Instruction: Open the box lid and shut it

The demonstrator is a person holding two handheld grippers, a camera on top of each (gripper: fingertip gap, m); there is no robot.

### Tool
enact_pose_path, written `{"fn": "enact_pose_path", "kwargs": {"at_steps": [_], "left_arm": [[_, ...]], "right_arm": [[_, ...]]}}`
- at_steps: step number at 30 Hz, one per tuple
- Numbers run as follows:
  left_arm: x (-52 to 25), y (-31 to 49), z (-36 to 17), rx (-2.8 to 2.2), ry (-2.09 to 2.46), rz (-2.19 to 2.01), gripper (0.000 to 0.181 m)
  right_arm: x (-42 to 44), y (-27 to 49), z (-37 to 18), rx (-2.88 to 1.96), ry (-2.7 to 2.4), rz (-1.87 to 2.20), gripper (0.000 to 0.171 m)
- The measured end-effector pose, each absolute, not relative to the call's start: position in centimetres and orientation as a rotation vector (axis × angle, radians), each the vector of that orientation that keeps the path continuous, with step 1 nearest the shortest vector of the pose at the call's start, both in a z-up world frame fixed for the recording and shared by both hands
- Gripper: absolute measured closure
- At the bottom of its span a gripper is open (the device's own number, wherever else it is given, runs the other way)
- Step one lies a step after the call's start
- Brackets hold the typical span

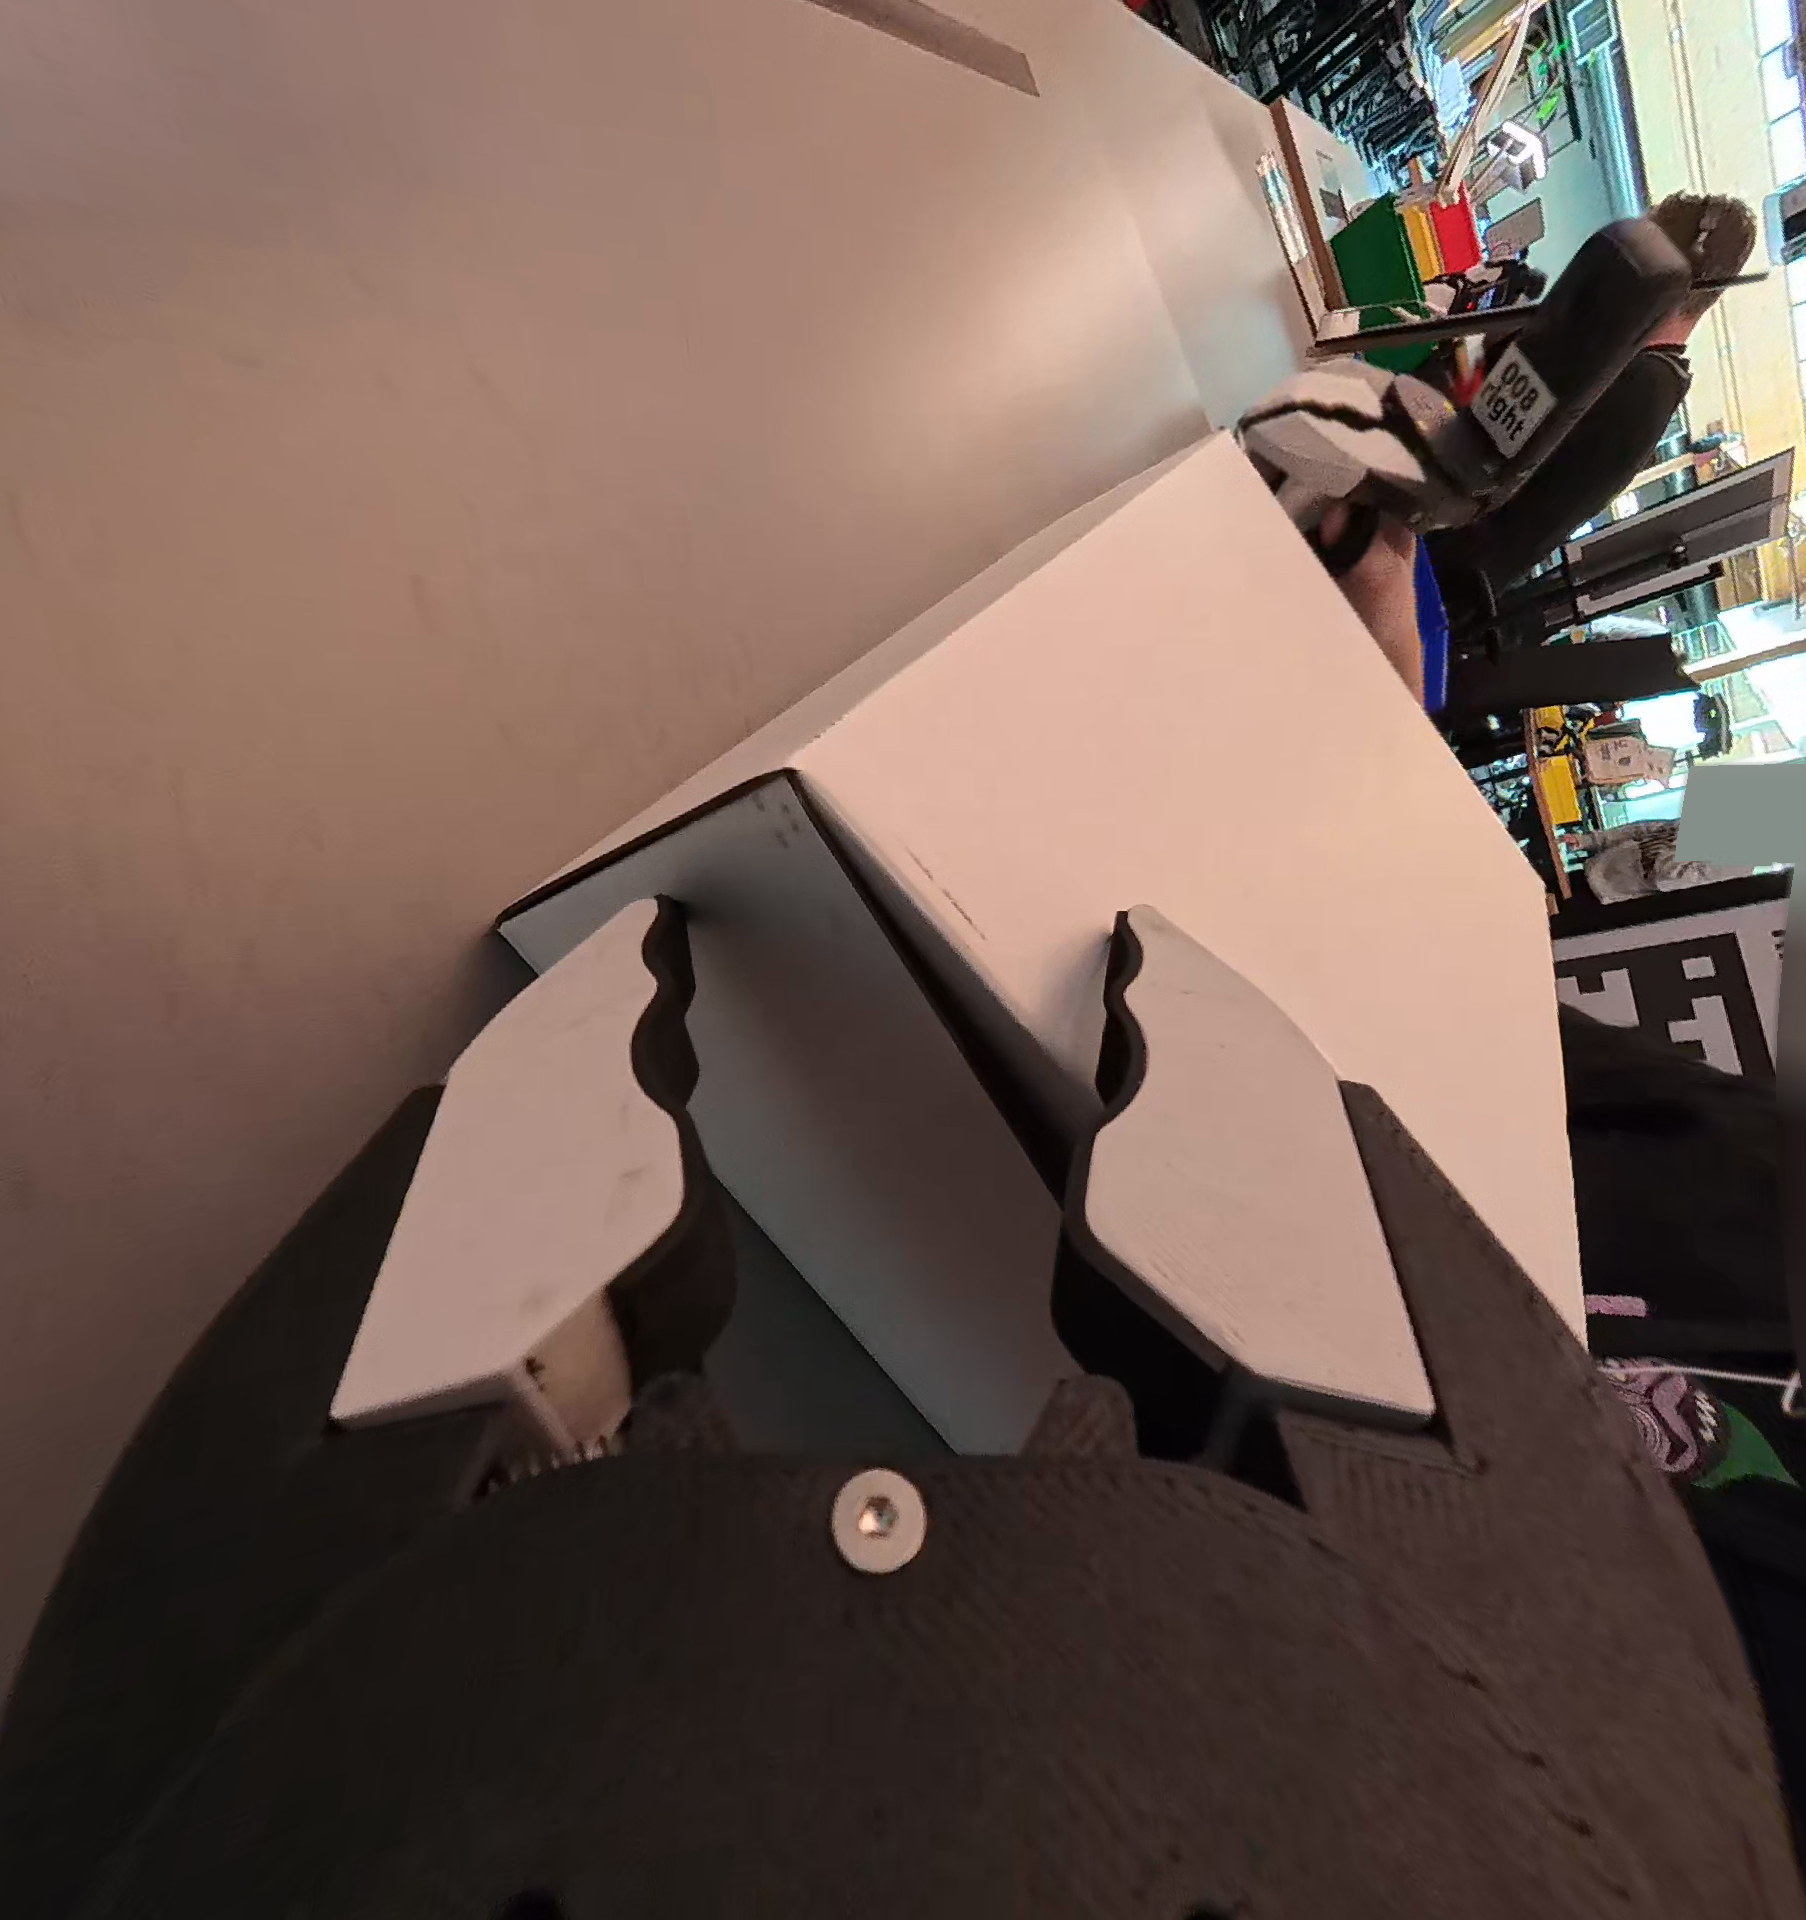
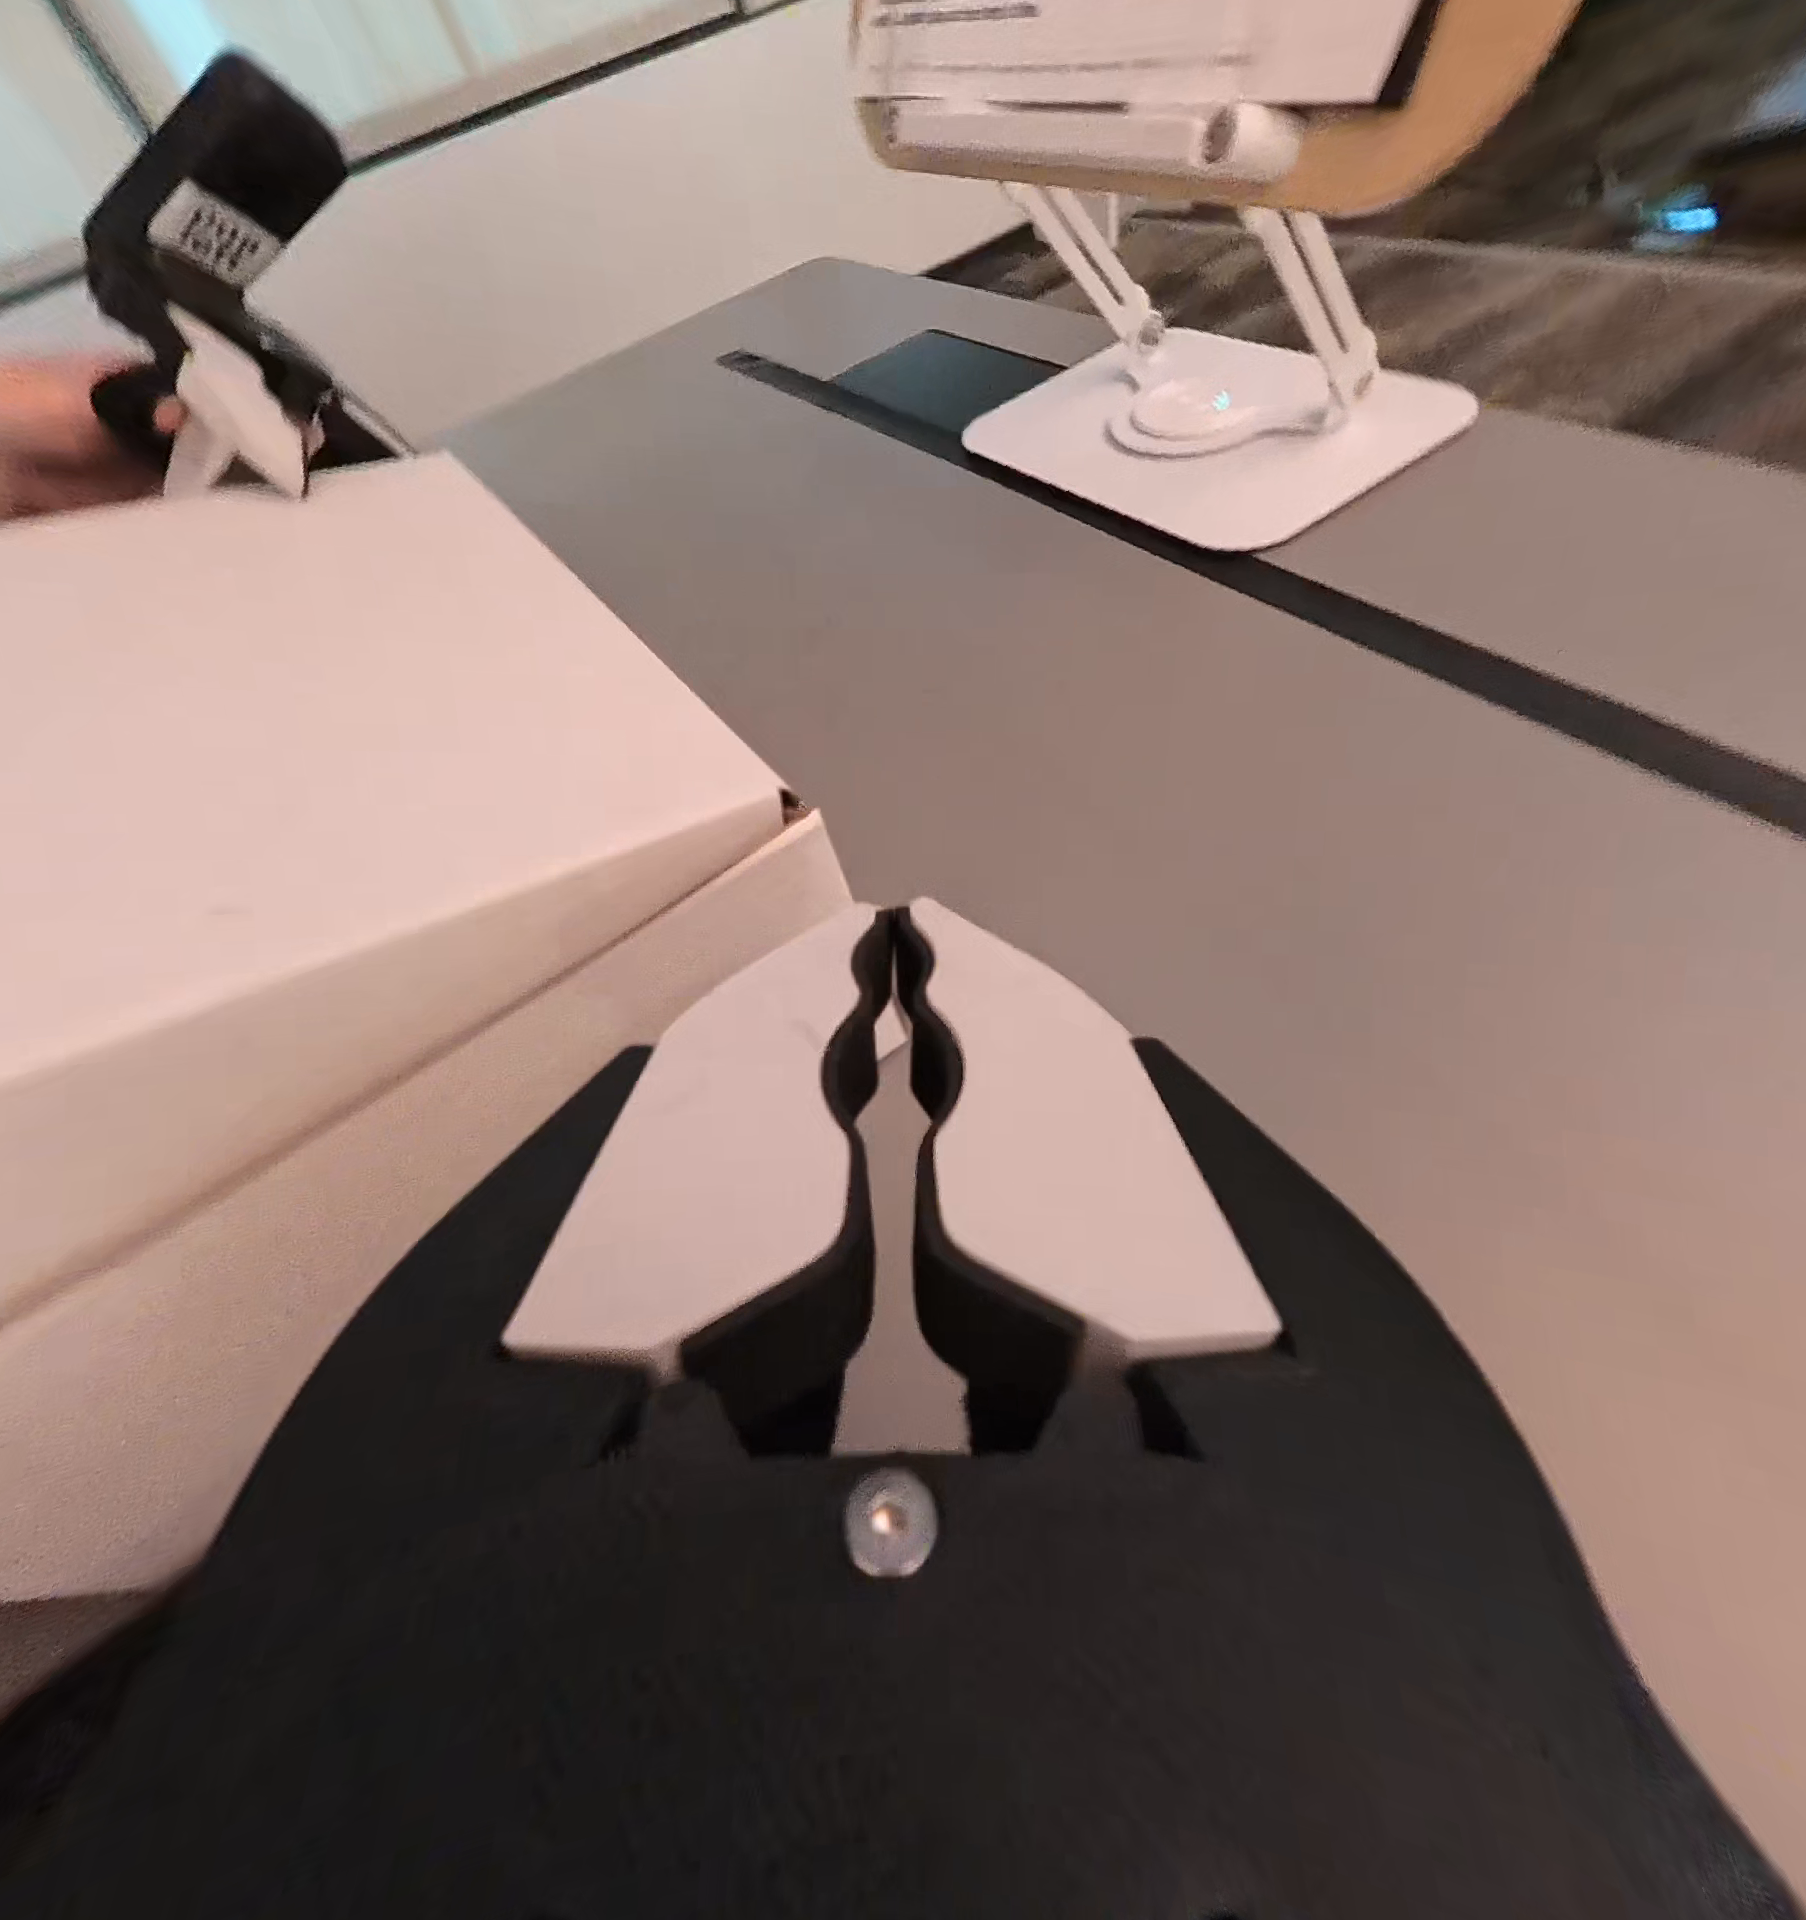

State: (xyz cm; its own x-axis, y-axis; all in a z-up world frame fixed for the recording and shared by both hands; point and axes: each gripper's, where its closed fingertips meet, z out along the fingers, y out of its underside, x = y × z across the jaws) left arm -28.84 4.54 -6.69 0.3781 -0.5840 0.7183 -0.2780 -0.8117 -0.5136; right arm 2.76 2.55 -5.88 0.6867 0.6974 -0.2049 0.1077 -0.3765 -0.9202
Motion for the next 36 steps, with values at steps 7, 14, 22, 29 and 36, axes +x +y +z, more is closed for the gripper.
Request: {"fn": "enact_pose_path", "kwargs": {"at_steps": [7,14,22,29,36], "left_arm": [[-27.7,4.8,-6.8,-2.381,0.786,-1.378,0.105],[-27.1,5.1,-7.1,-2.408,0.782,-1.302,0.108],[-26.9,4.9,-7.2,-2.421,0.768,-1.236,0.105],[-27.0,4.8,-7.3,-2.422,0.783,-1.191,0.106],[-26.9,4.8,-7.3,-2.420,0.802,-1.197,0.107]], "right_arm": [[0.5,2.4,-7.5,-1.821,-0.910,0.649,0.171],[-0.1,0.9,-7.2,-1.819,-1.018,0.651,0.171],[0.1,1.0,-7.4,-1.849,-0.956,0.616,0.171],[0.4,1.0,-7.4,-1.894,-0.802,0.749,0.169],[2.9,-2.2,-0.5,-1.764,-0.581,0.753,0.153]]}}
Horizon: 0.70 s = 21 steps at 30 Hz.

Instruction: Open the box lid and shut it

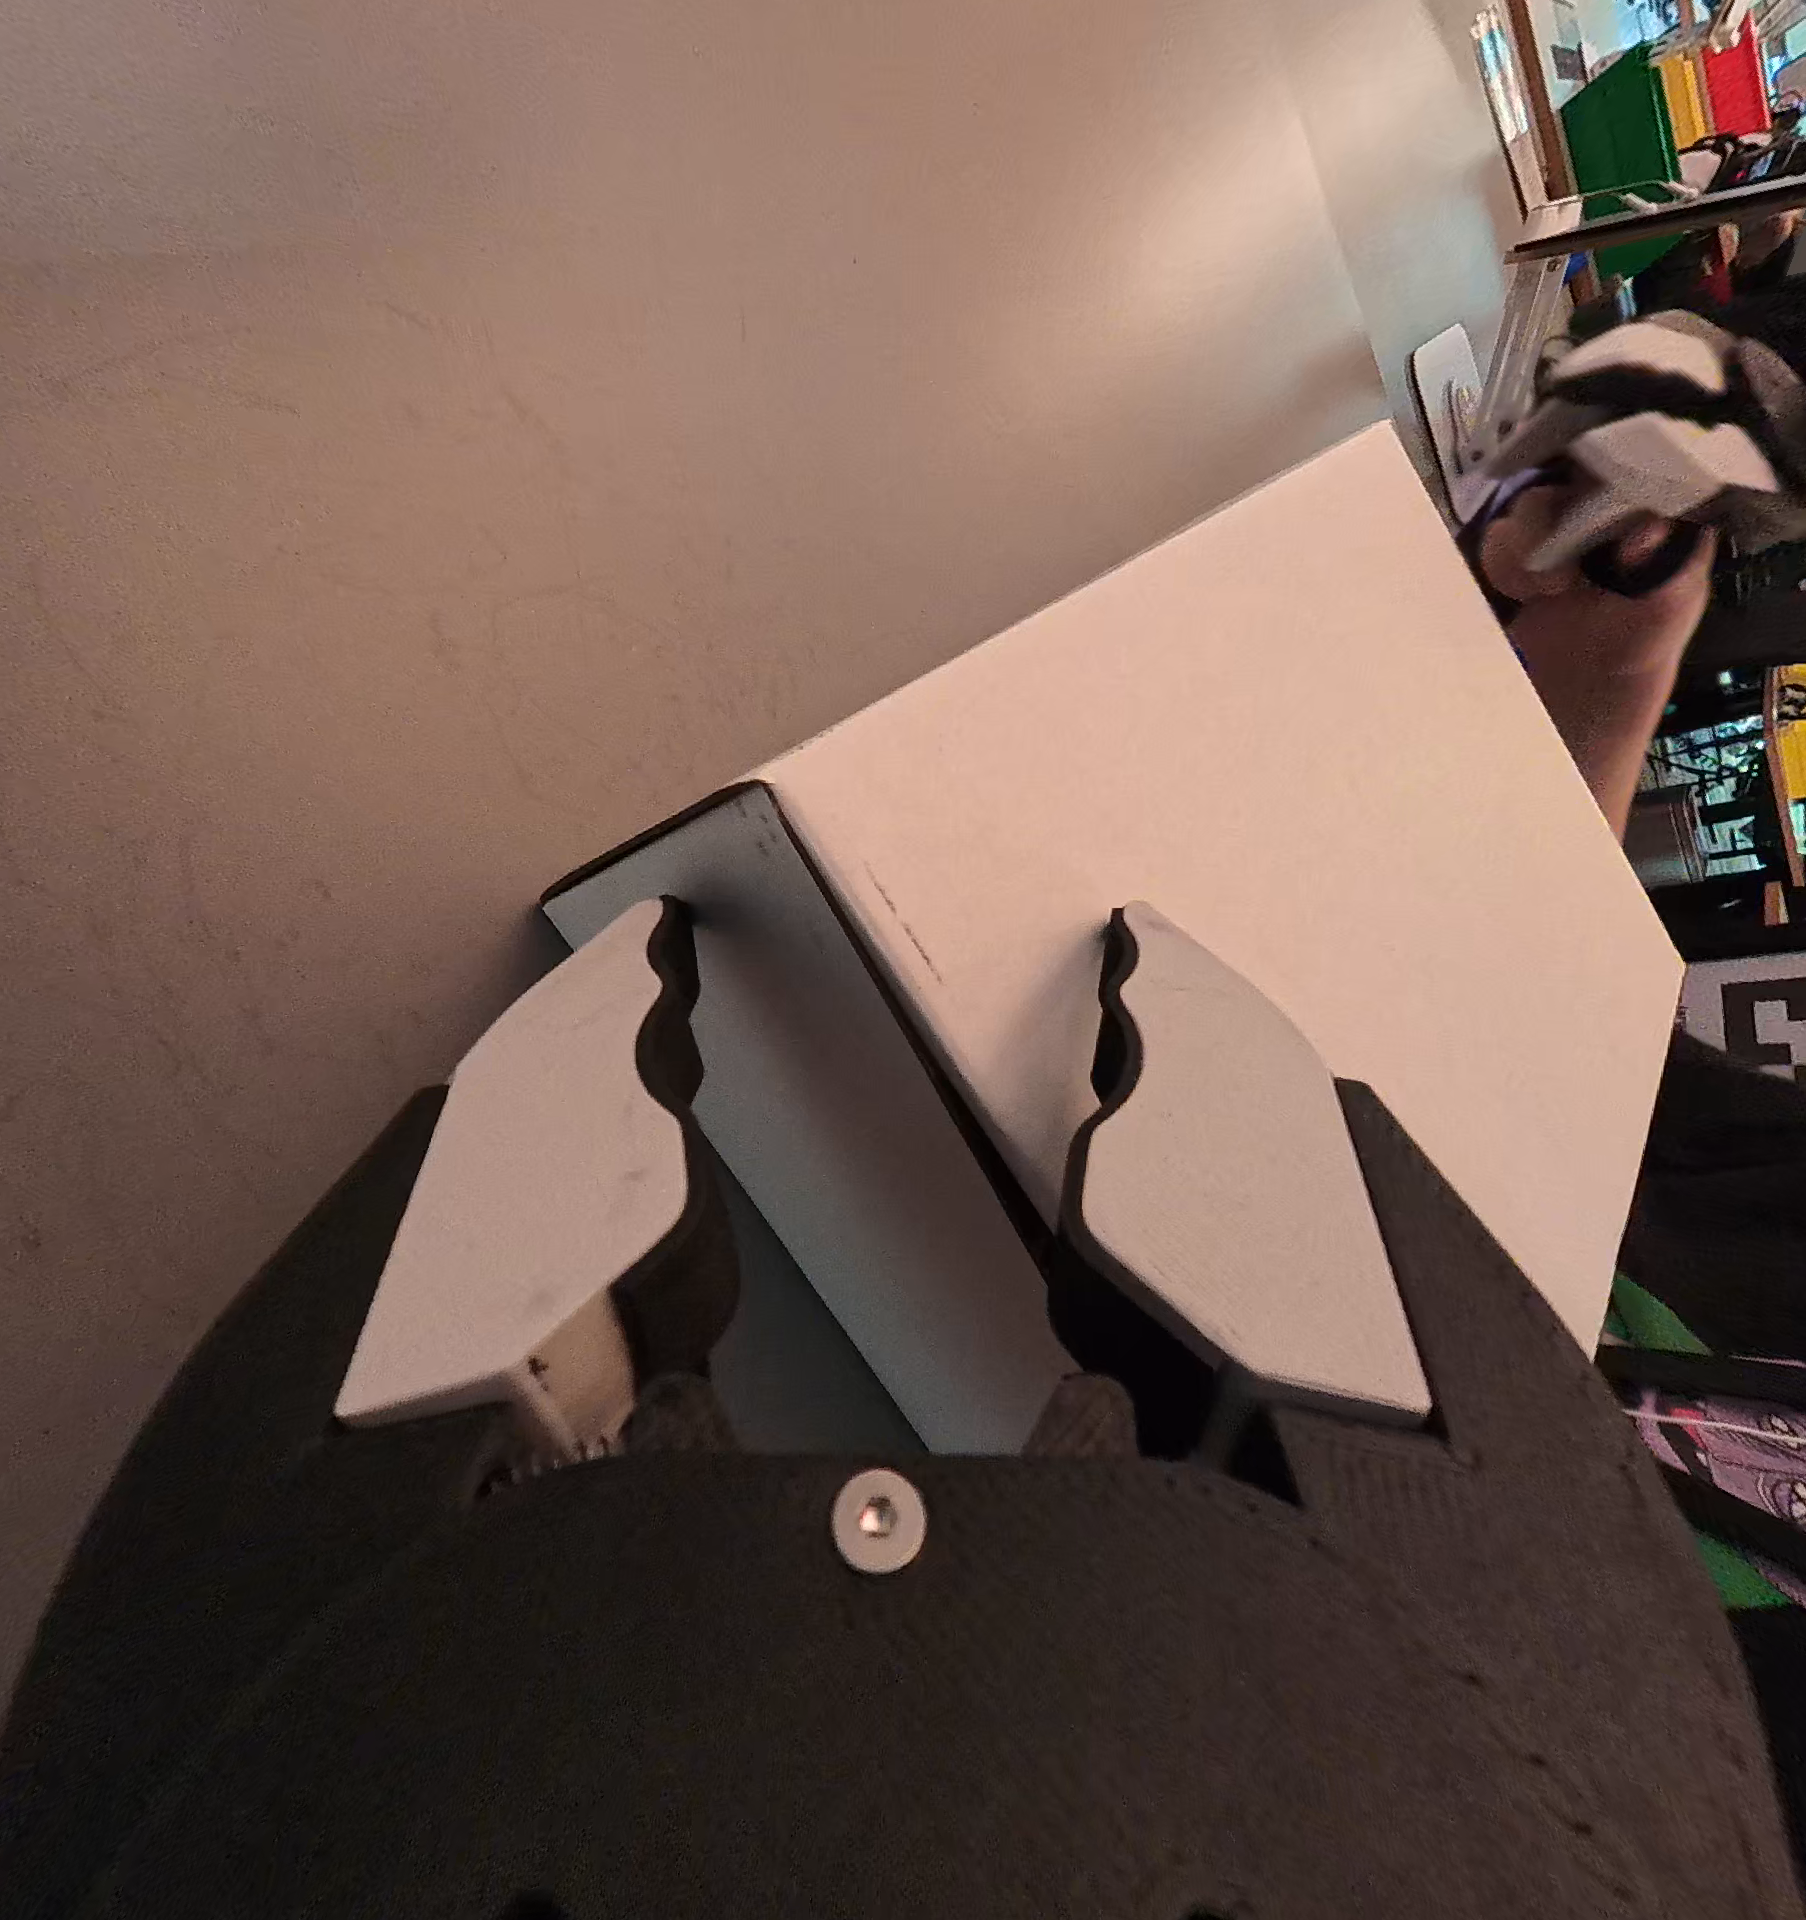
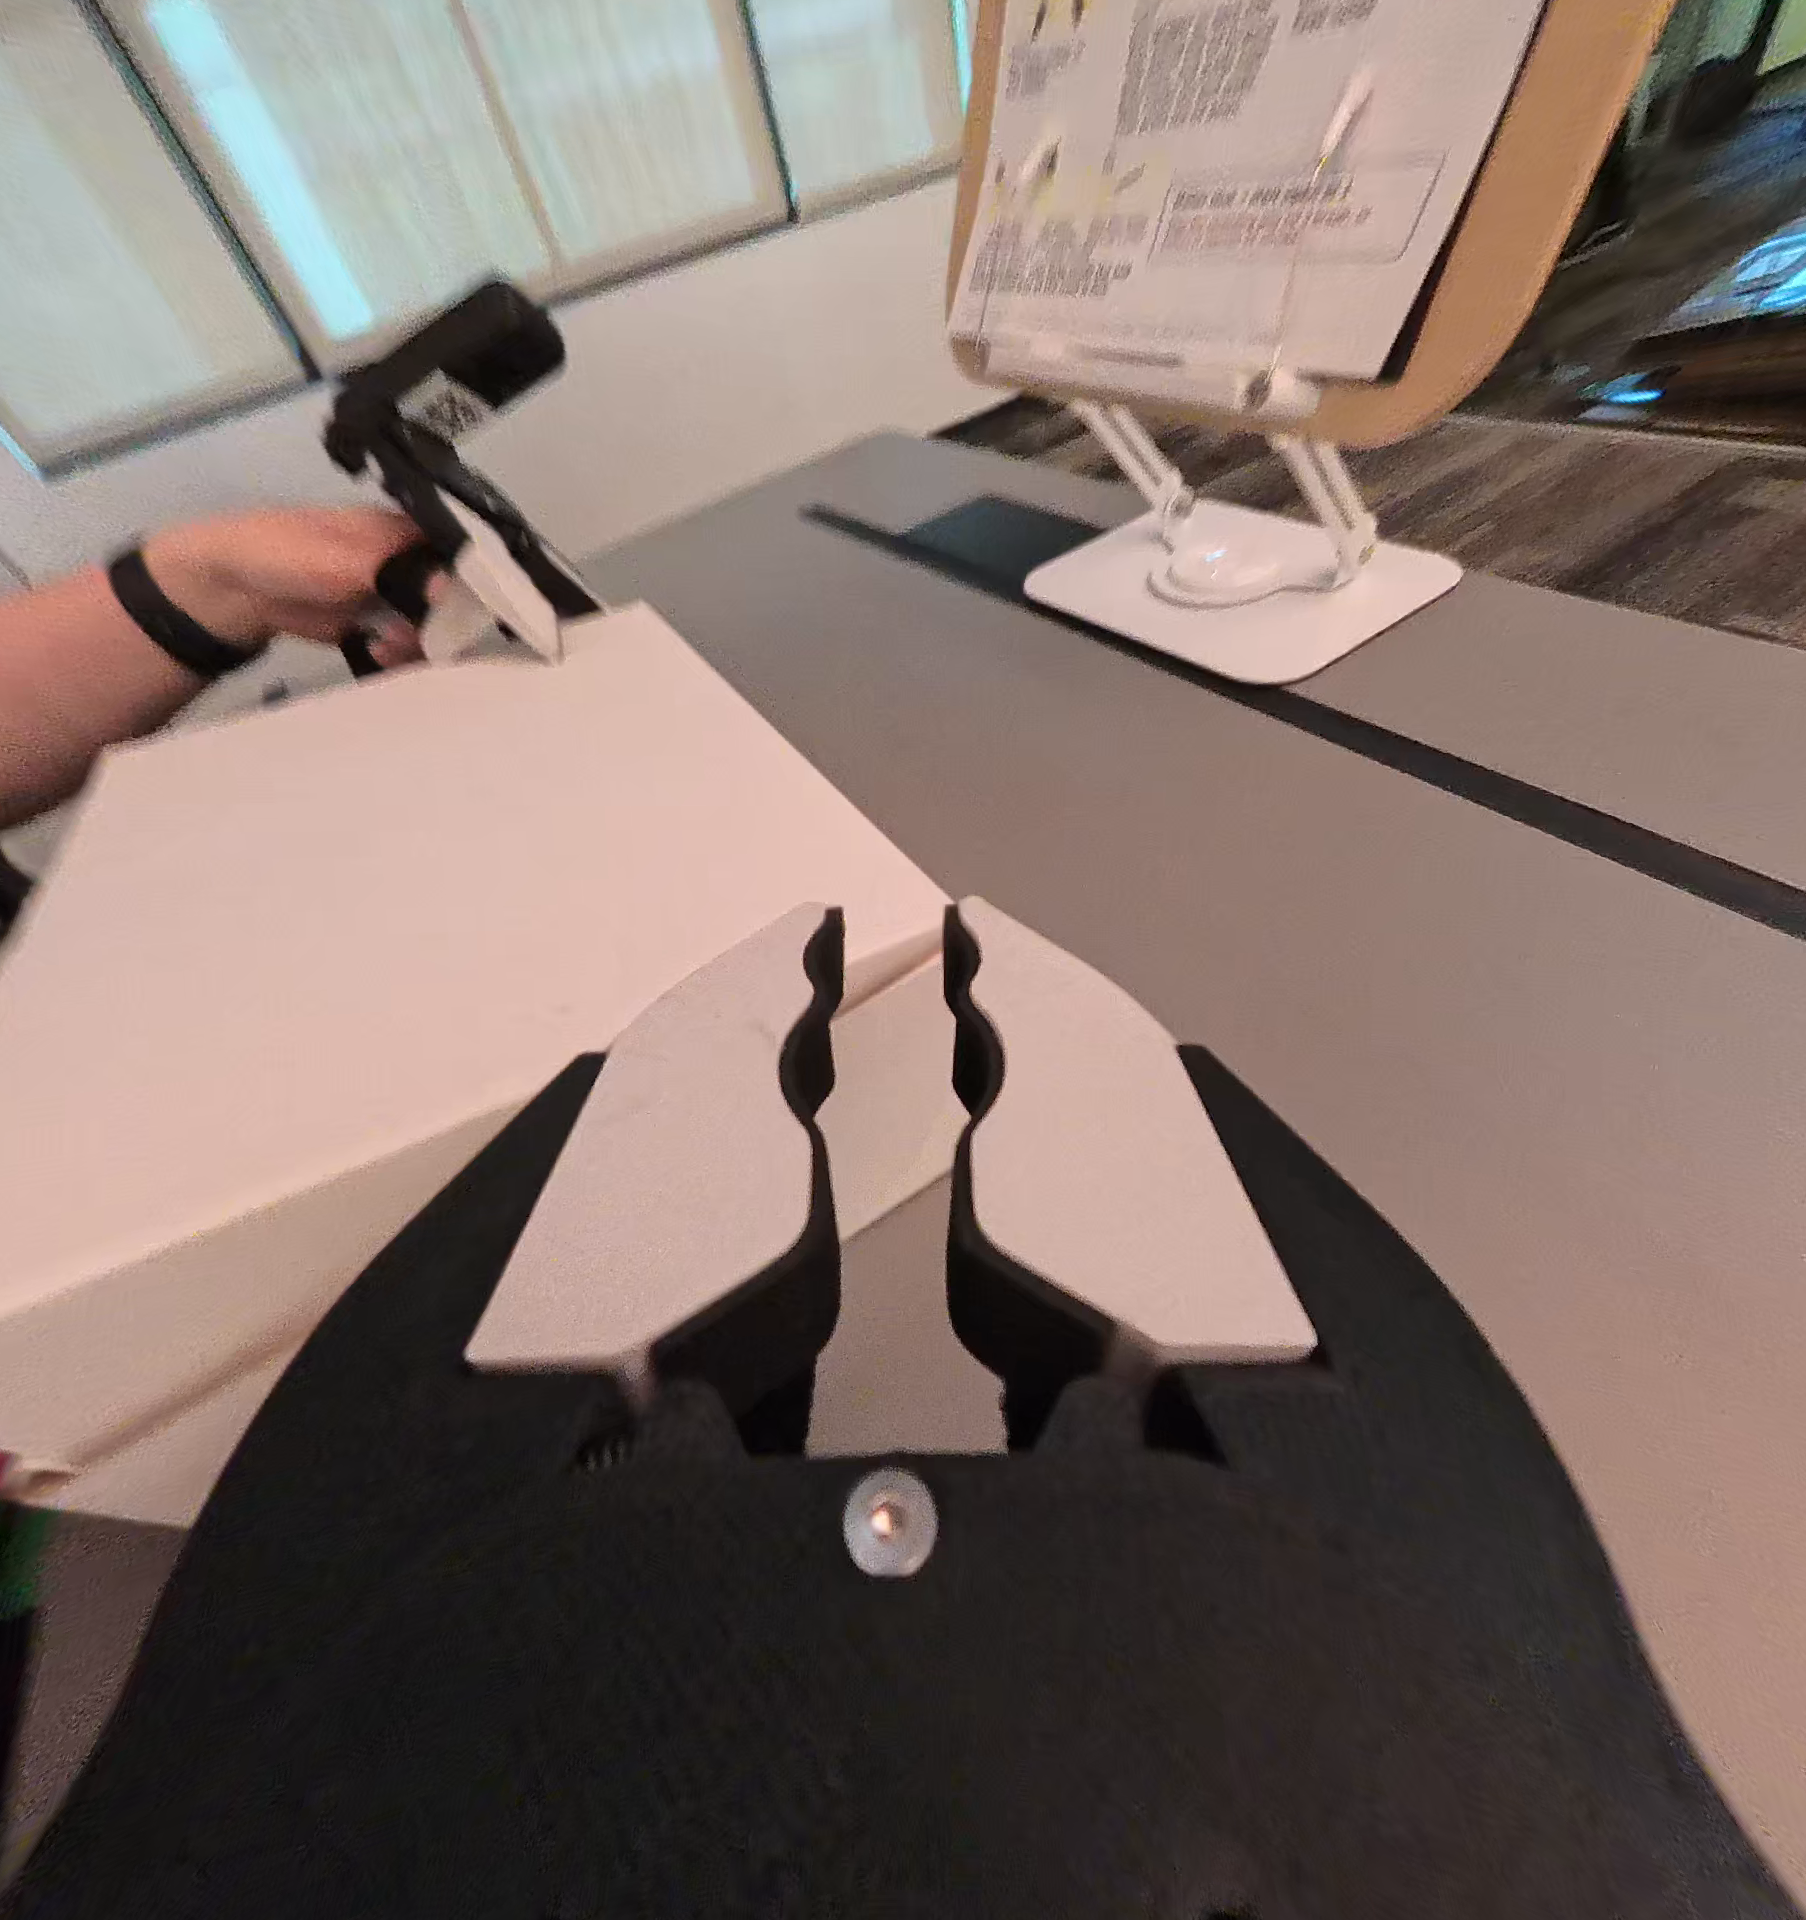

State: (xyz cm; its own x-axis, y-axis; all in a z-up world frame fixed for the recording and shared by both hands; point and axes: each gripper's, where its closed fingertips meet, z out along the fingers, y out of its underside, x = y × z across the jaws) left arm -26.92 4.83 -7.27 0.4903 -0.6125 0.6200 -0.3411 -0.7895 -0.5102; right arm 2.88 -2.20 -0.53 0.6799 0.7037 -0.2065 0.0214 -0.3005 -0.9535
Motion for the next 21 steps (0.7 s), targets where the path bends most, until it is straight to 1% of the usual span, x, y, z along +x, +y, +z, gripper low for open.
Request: {"fn": "enact_pose_path", "kwargs": {"at_steps": [1,2,3,5,6,10,12,14,17,20,21], "left_arm": [[-26.9,4.8,-7.3,-2.421,0.804,-1.197,0.107],[-26.9,4.8,-7.3,-2.422,0.806,-1.196,0.107],[-26.9,4.8,-7.3,-2.424,0.810,-1.196,0.107],[-26.9,4.8,-7.3,-2.428,0.816,-1.197,0.107],[-26.9,4.8,-7.2,-2.431,0.816,-1.199,0.107],[-27.2,4.7,-6.7,-2.442,0.801,-1.244,0.109],[-27.6,4.3,-5.3,-2.407,0.747,-1.359,0.116],[-28.5,3.8,-3.5,-2.347,0.668,-1.489,0.116],[-30.1,2.3,-3.1,-2.339,0.649,-1.485,0.102],[-30.5,-0.2,-3.8,-2.361,0.675,-1.503,0.091],[-30.3,-1.2,-3.9,-2.364,0.682,-1.536,0.090]], "right_arm": [[2.9,-3.1,0.1,-1.763,-0.543,0.773,0.152],[2.4,-4.1,0.2,-1.775,-0.524,0.808,0.147],[1.8,-4.9,-0.1,-1.807,-0.492,0.845,0.138],[0.4,-6.3,-1.6,-1.942,-0.383,0.900,0.113],[-0.4,-7.1,-2.3,-2.003,-0.331,0.948,0.108],[-2.2,-9.9,-2.0,-2.019,-0.183,1.161,0.099],[-1.8,-10.4,-2.4,-2.055,-0.155,1.137,0.097],[-1.4,-10.5,-2.8,-2.095,-0.136,1.099,0.093],[-1.4,-10.1,-3.6,-2.165,-0.140,1.125,0.089],[-1.5,-9.1,-4.4,-2.203,-0.151,1.131,0.089],[-1.7,-8.8,-4.6,-2.207,-0.158,1.143,0.089]]}}
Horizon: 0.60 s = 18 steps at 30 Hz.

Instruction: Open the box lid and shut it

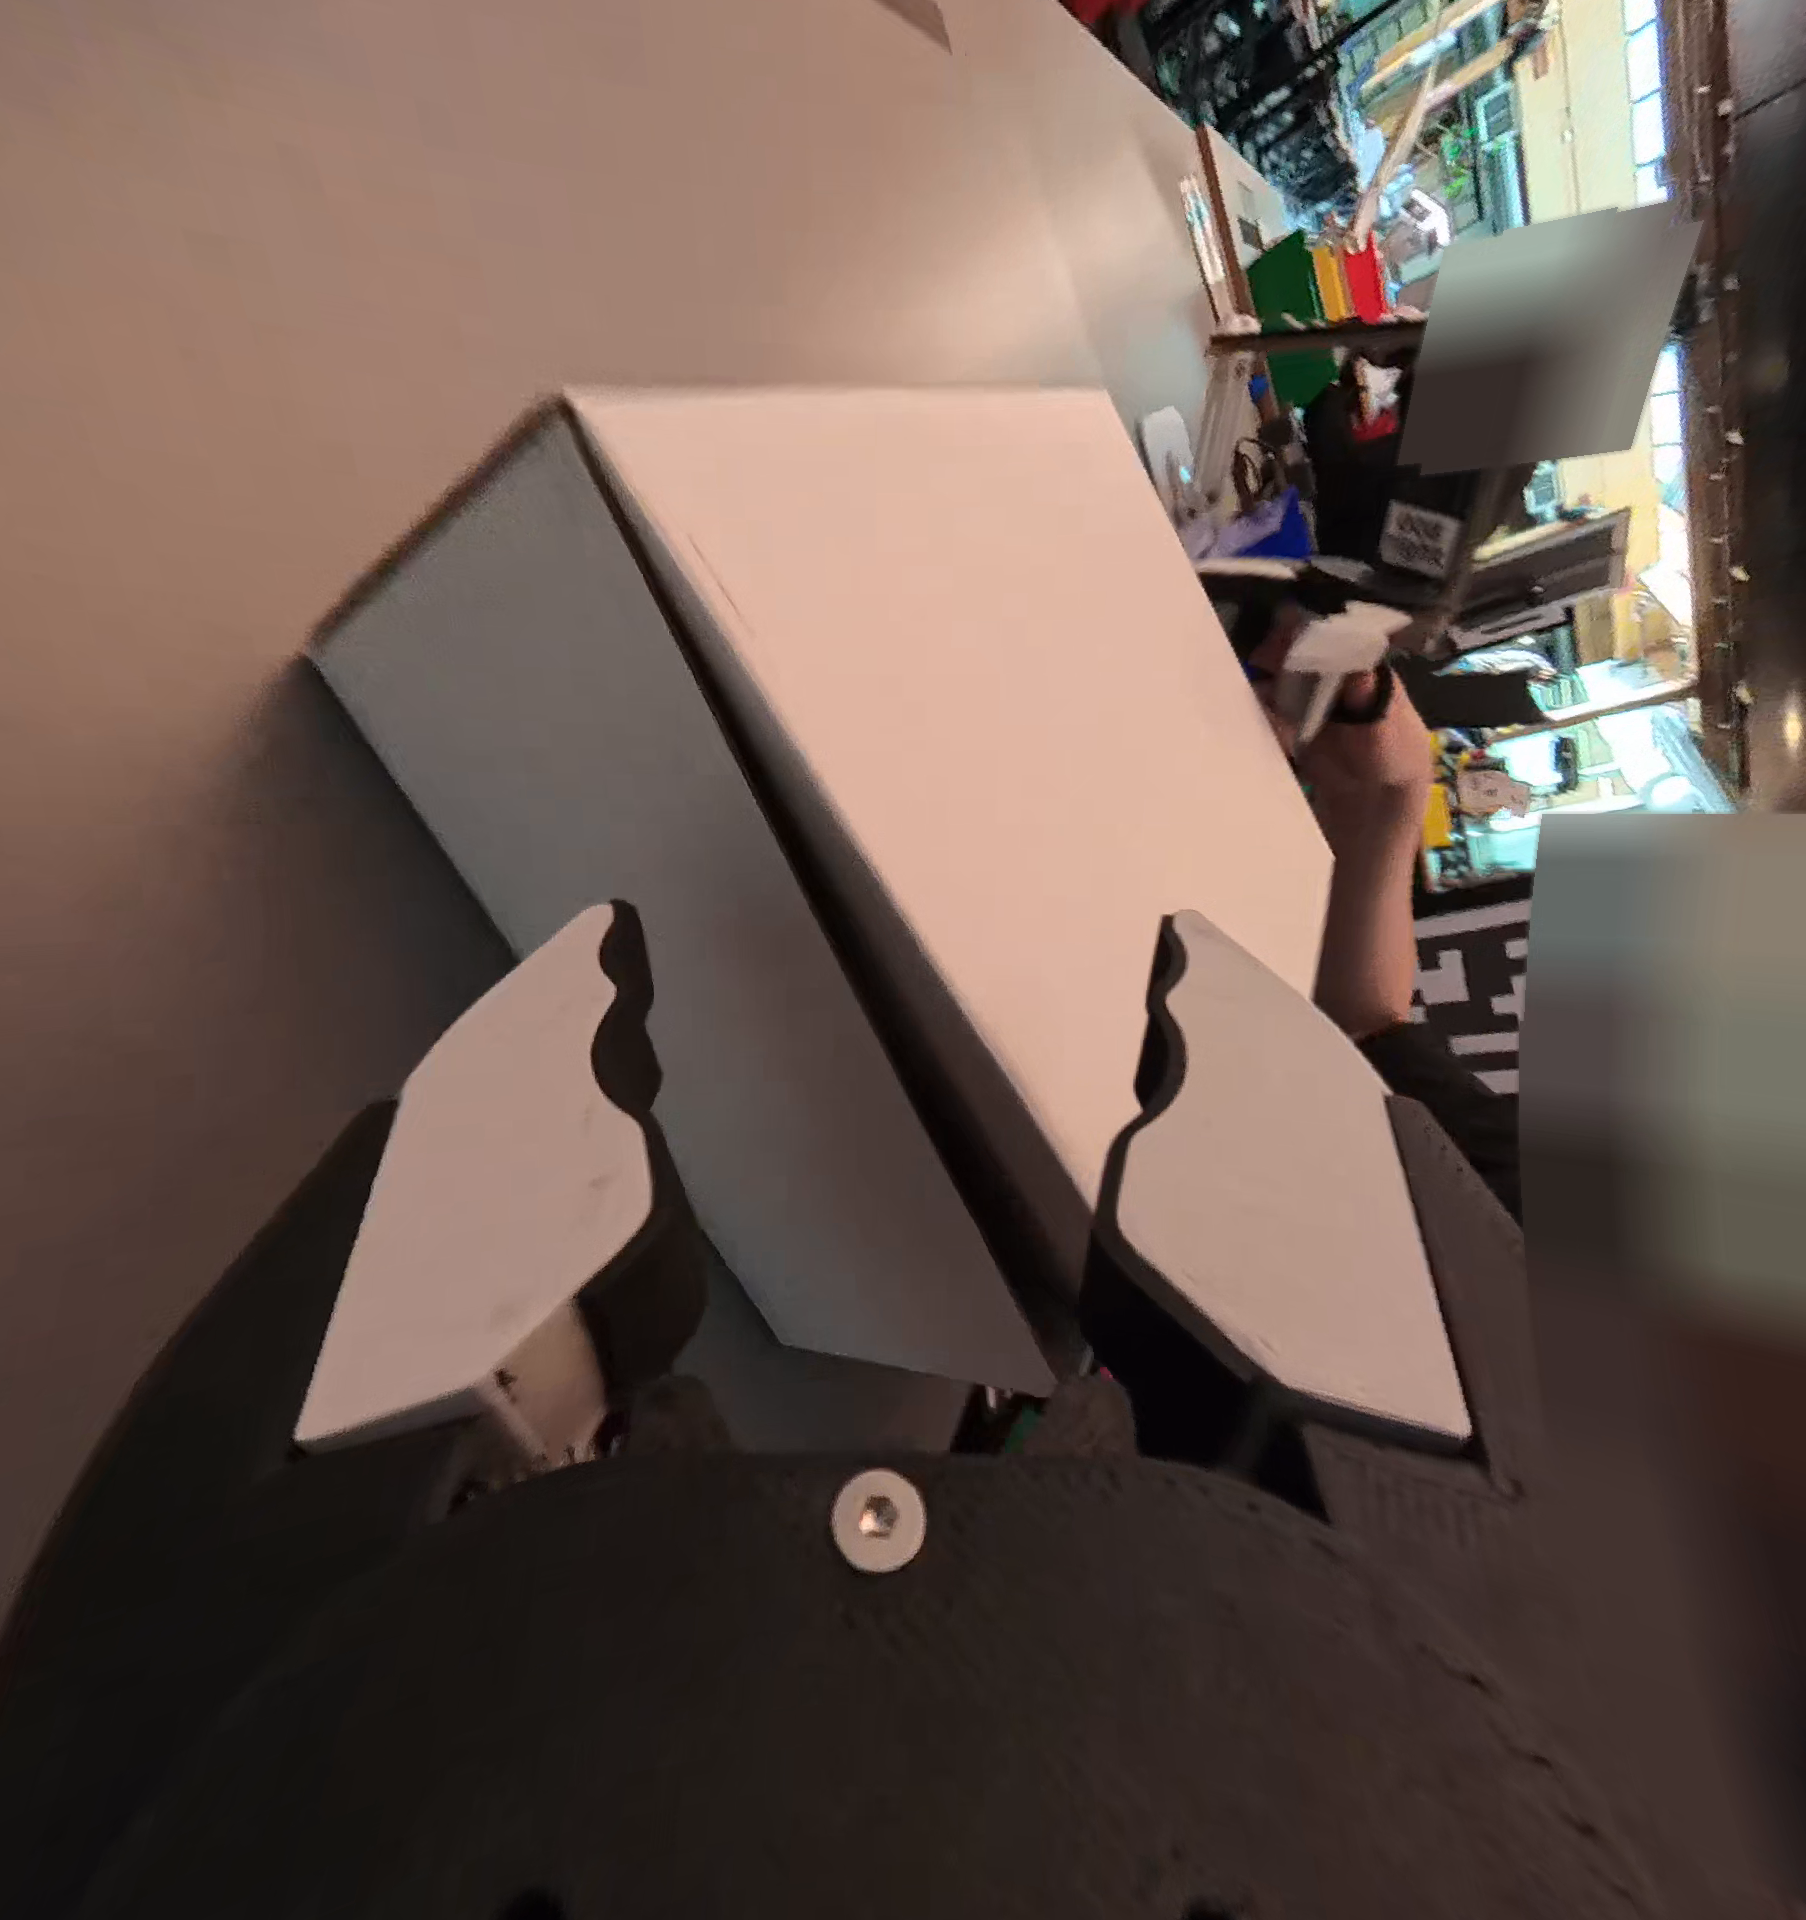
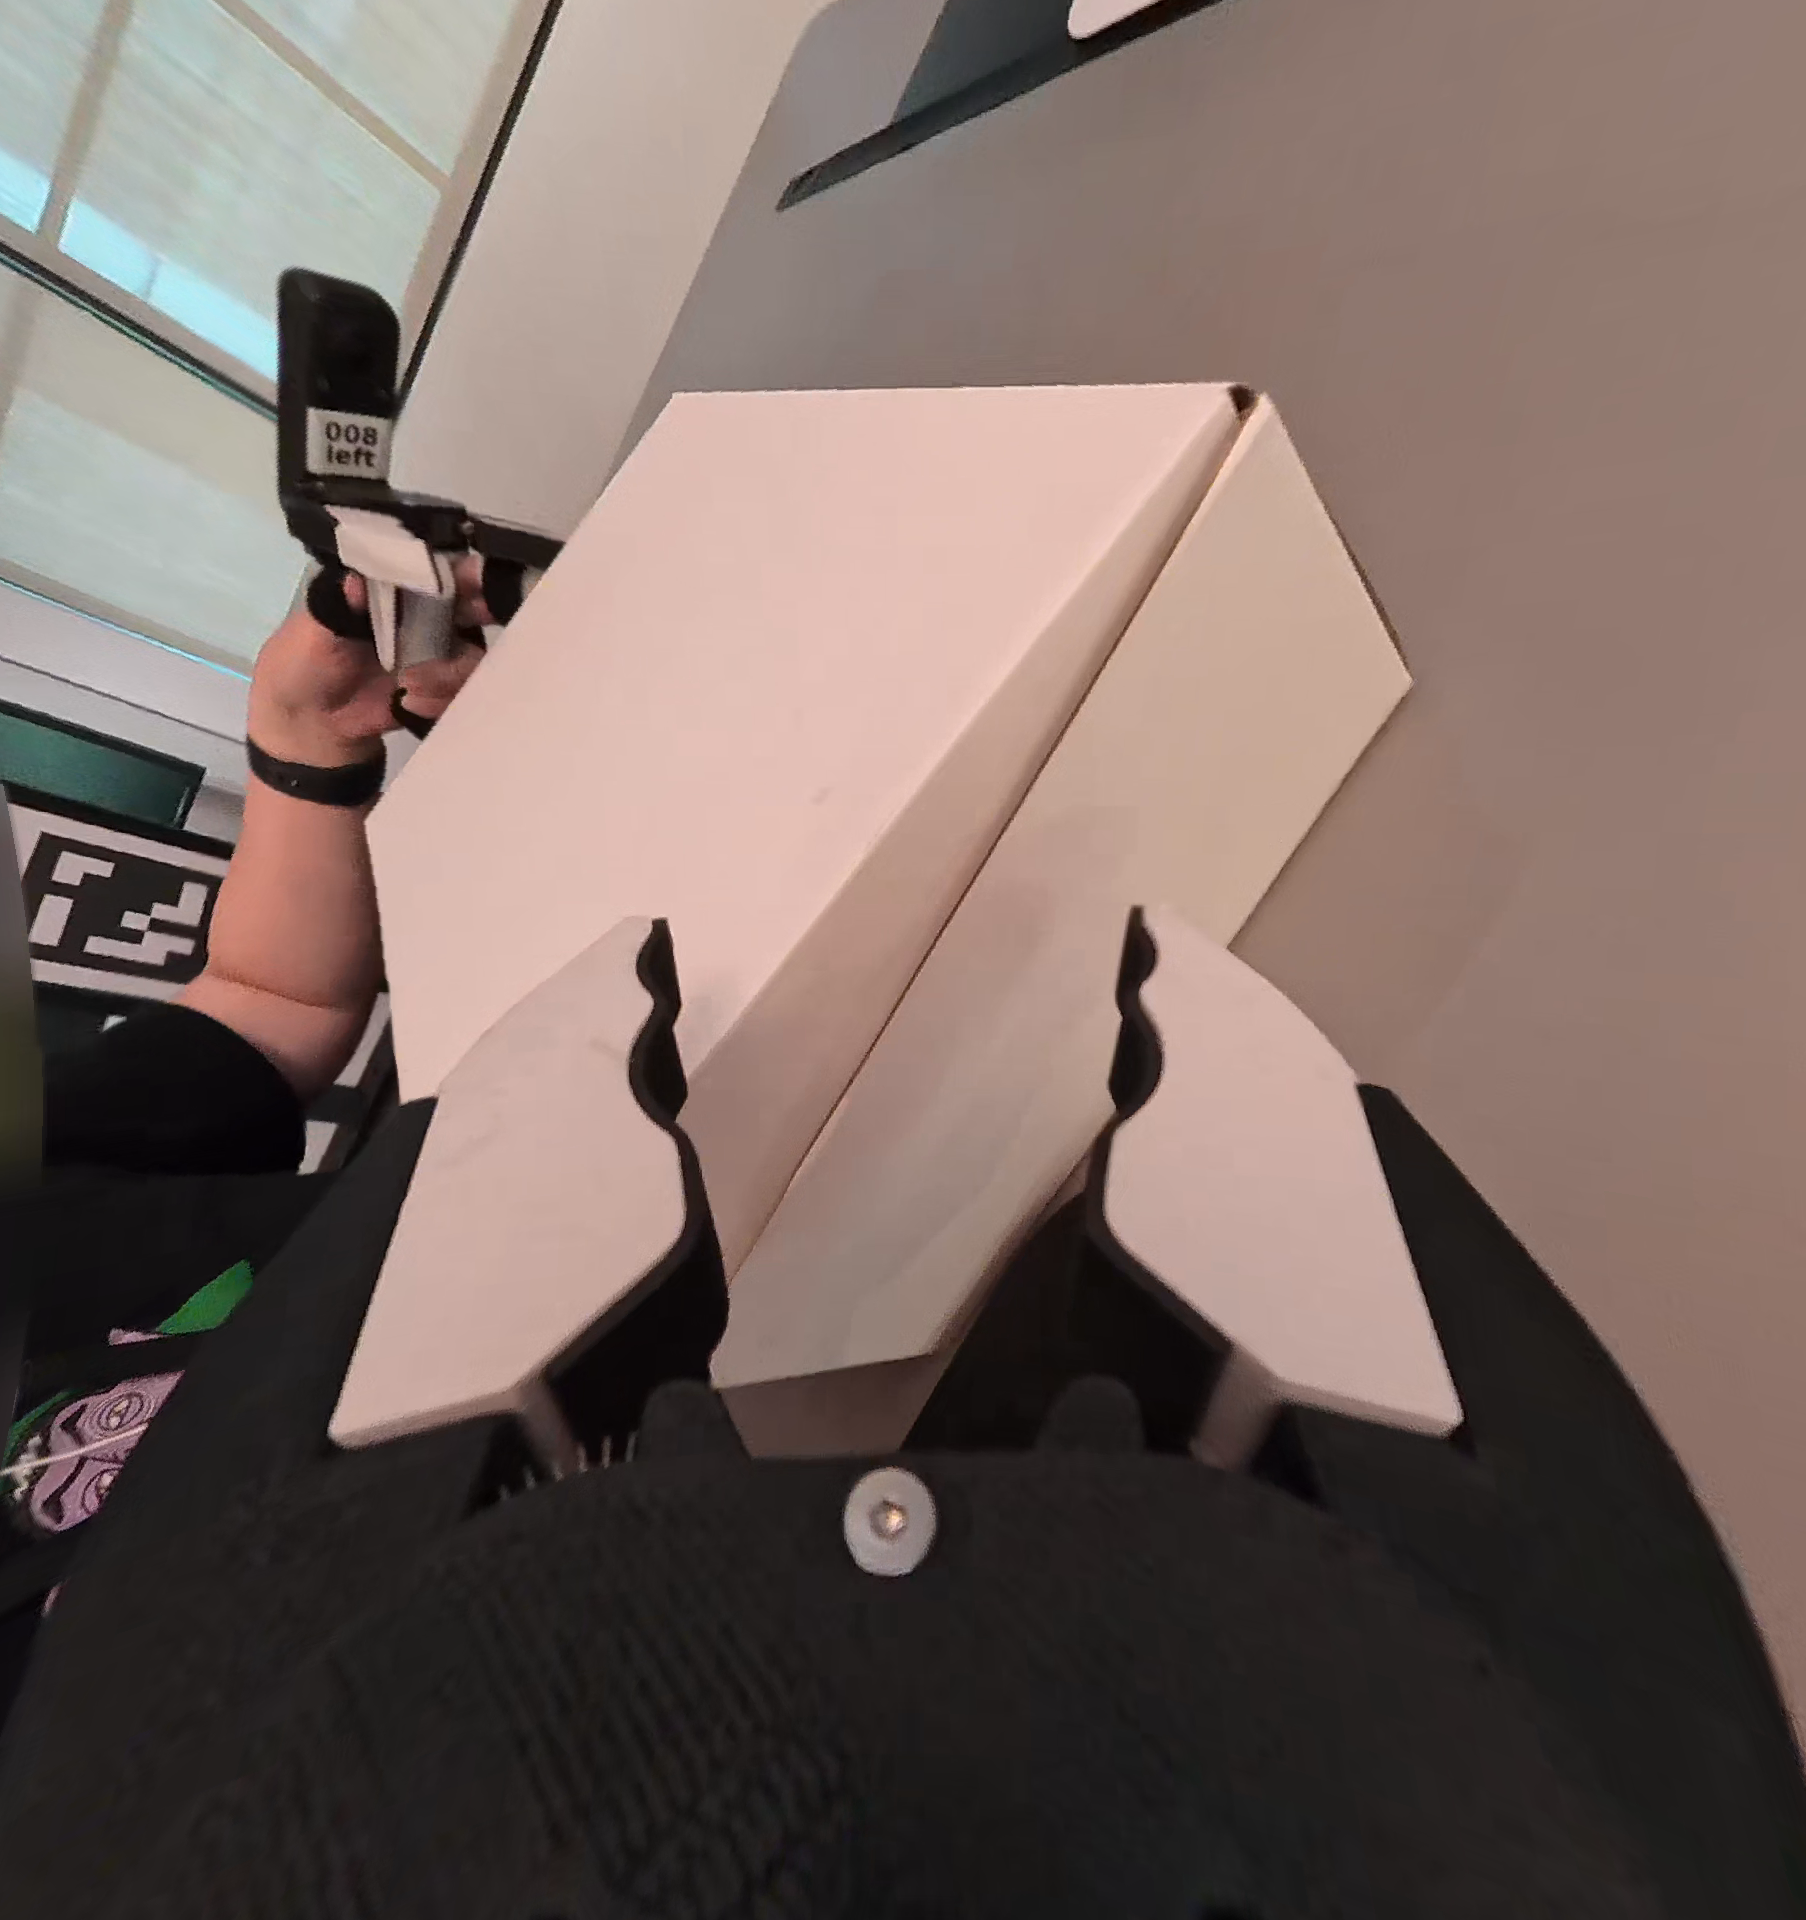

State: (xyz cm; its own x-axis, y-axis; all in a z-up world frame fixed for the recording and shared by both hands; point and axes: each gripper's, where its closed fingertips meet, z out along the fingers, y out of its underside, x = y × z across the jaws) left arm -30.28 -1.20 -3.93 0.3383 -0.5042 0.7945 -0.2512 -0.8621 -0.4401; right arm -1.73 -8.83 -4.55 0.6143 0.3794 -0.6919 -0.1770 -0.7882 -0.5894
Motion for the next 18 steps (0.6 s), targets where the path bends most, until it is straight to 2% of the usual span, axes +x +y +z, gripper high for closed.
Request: {"fn": "enact_pose_path", "kwargs": {"at_steps": [4,8,18], "left_arm": [[-29.2,-4.1,-6.2,-2.424,0.821,-1.488,0.090],[-28.8,-4.1,-6.7,-2.421,0.913,-1.350,0.086],[-28.8,-3.9,-7.0,-2.397,0.990,-1.280,0.087]], "right_arm": [[-4.1,-8.7,-5.4,-2.230,-0.264,1.218,0.101],[-4.8,-8.7,-5.6,-2.235,-0.415,1.073,0.095],[-4.5,-8.1,-5.7,-2.184,-0.419,1.107,0.096]]}}
